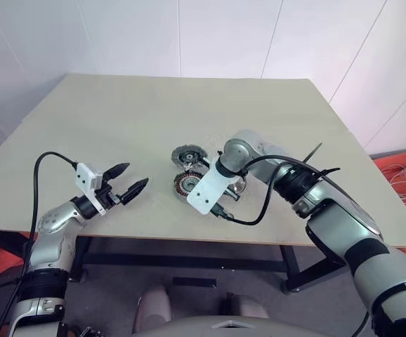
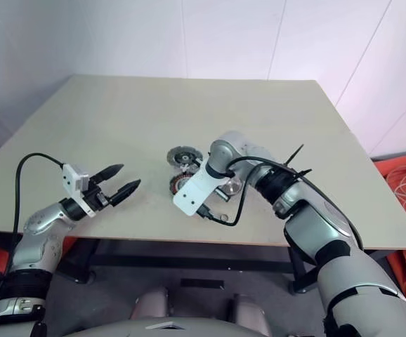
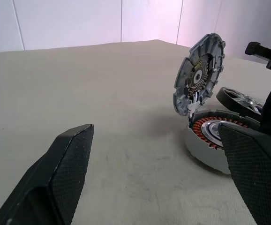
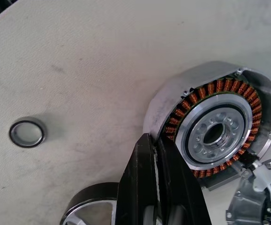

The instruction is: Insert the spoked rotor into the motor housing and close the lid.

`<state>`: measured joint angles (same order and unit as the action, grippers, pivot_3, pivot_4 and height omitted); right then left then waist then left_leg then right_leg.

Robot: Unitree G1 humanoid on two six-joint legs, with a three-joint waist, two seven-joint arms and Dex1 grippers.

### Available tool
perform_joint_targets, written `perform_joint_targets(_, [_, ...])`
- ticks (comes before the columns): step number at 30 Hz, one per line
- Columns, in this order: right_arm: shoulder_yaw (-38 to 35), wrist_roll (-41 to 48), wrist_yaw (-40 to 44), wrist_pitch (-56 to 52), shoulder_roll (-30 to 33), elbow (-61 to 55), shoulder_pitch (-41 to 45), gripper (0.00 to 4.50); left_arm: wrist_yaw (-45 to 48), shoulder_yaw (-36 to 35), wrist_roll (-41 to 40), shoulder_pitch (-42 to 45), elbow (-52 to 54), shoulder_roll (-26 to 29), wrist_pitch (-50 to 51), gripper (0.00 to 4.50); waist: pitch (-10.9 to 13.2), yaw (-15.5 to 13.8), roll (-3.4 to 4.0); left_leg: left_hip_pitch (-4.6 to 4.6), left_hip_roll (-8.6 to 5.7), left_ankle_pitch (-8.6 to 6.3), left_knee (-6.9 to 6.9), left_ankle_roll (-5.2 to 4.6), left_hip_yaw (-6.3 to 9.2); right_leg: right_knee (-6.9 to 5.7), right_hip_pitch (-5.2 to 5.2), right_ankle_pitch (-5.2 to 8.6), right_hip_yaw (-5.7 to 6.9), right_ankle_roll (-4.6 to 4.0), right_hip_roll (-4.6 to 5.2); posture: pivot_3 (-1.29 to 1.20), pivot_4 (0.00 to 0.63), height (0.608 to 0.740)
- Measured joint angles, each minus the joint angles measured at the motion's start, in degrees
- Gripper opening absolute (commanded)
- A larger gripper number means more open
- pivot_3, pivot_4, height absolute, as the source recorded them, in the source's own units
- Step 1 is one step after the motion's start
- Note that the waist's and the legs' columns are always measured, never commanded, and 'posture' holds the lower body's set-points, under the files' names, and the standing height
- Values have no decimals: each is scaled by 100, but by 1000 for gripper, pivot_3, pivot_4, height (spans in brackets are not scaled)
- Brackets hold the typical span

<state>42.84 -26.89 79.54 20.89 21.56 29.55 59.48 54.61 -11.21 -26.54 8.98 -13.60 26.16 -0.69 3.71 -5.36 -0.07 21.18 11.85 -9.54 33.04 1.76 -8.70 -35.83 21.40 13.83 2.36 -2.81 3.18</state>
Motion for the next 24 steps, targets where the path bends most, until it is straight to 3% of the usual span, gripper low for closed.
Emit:
perform_joint_targets(3, [0, 0, 1, -39, -2, 0, -3, 28, 0, 0, 1, 0, 0, 0, 0, 4500, 0, -4, 0, 1, -1, 0, 0, 0, 0, 2, -1, 0, 0, 0, 1, 0, 0, 740])
perform_joint_targets(6, [-10, 13, 9, -153, -3, 0, -5, 741, -1, 0, 2, 0, 2, 0, 0, 4500, 0, -3, 0, 0, -1, 0, 0, 0, 0, 2, -1, 0, -1, 0, 0, 0, 0, 740])
perform_joint_targets(17, [-151, 260, 144, -372, 42, -325, -32, 4492, -12, 11, 4, 3, 12, -28, 6, 4500, 0, -6, 0, -3, -1, 0, 1, 0, 0, 1, -5, 0, -1, 0, 0, 0, 0, 740])
perform_joint_targets(24, [-976, 1434, 764, -1753, 416, -1993, -257, 4492, -10, 39, 5, 33, 42, -32, 34, 4500, -1, -27, -1, -8, -2, -2, 1, -4, 2, 4, -14, 0, -1, 0, 1, 0, 0, 740])
